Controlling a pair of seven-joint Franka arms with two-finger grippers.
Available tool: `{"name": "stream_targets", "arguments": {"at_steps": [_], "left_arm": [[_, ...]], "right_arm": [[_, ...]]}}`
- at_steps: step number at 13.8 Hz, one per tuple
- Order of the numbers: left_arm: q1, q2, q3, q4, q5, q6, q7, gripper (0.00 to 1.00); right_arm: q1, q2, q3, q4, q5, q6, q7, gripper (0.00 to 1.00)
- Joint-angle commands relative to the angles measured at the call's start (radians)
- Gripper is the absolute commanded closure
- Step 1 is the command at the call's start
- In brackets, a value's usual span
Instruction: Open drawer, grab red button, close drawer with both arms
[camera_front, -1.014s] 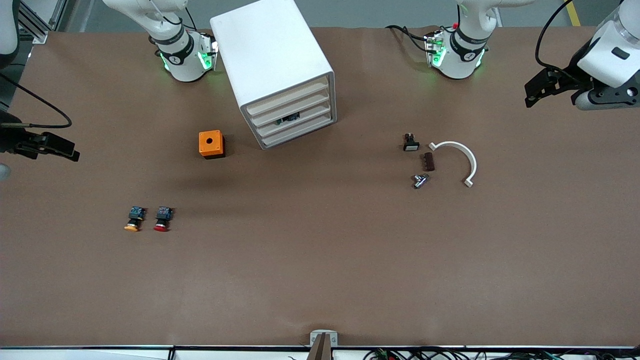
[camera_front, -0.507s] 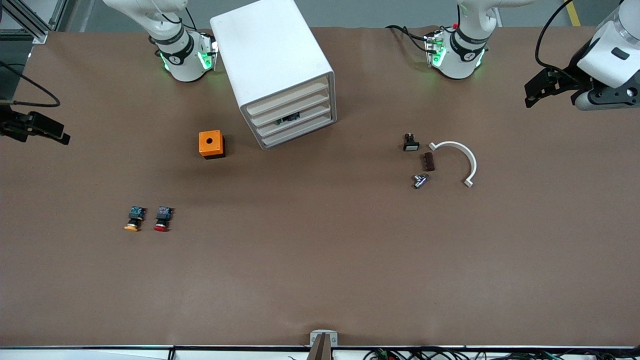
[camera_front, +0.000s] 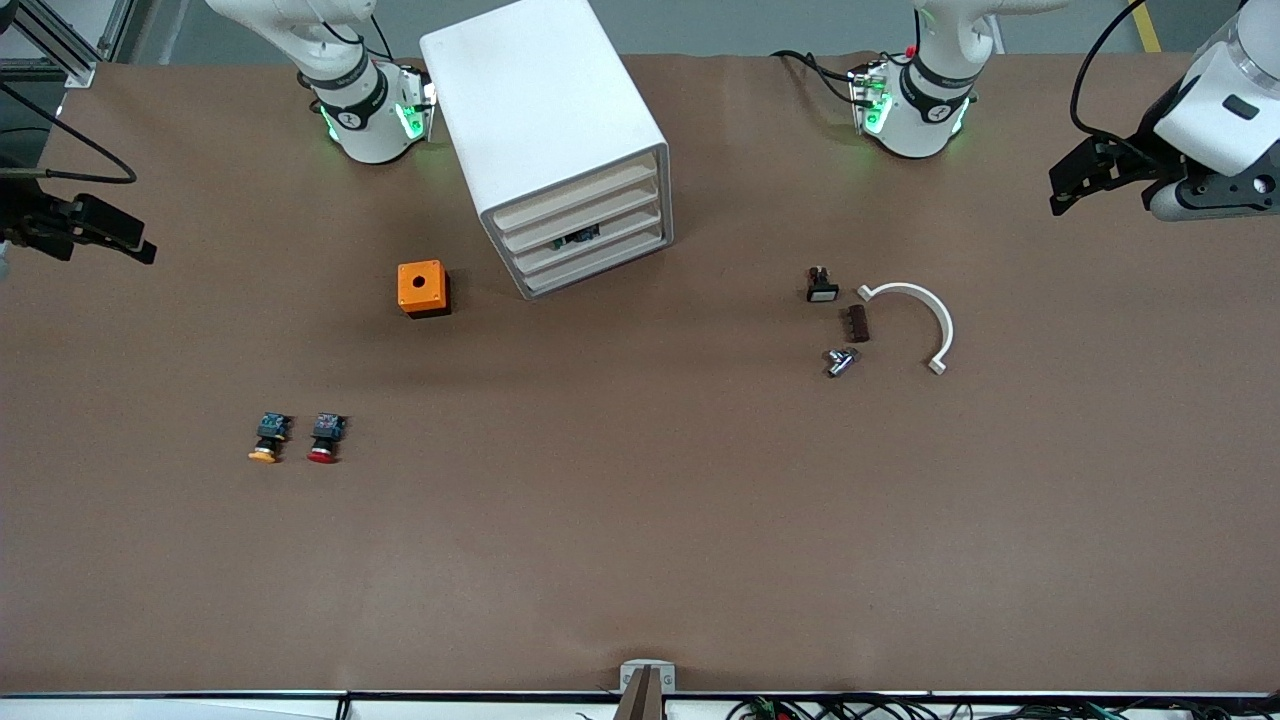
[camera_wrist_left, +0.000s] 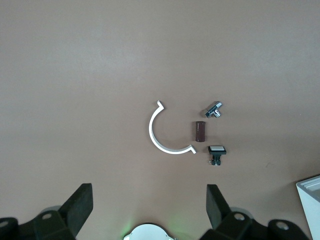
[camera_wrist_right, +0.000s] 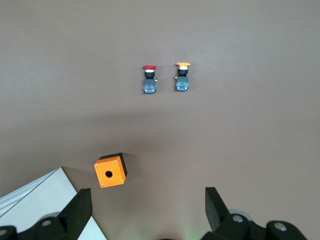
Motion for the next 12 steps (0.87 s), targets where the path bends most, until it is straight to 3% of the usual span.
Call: {"name": "stream_targets", "arguments": {"at_steps": [1,12], "left_arm": [[0.005,-0.014,-0.002,-0.008,0.001,0.008,0.018,0.00],[0.004,0.009,-0.002,0.050,0.009,-0.017,0.015,0.00]], "right_arm": [[-0.021,-0.056,0.005,-0.063,0.020,0.019,0.003,0.00],[0.037,-0.056,0.014,-0.060,-0.006,0.033,0.004,0.00]]}}
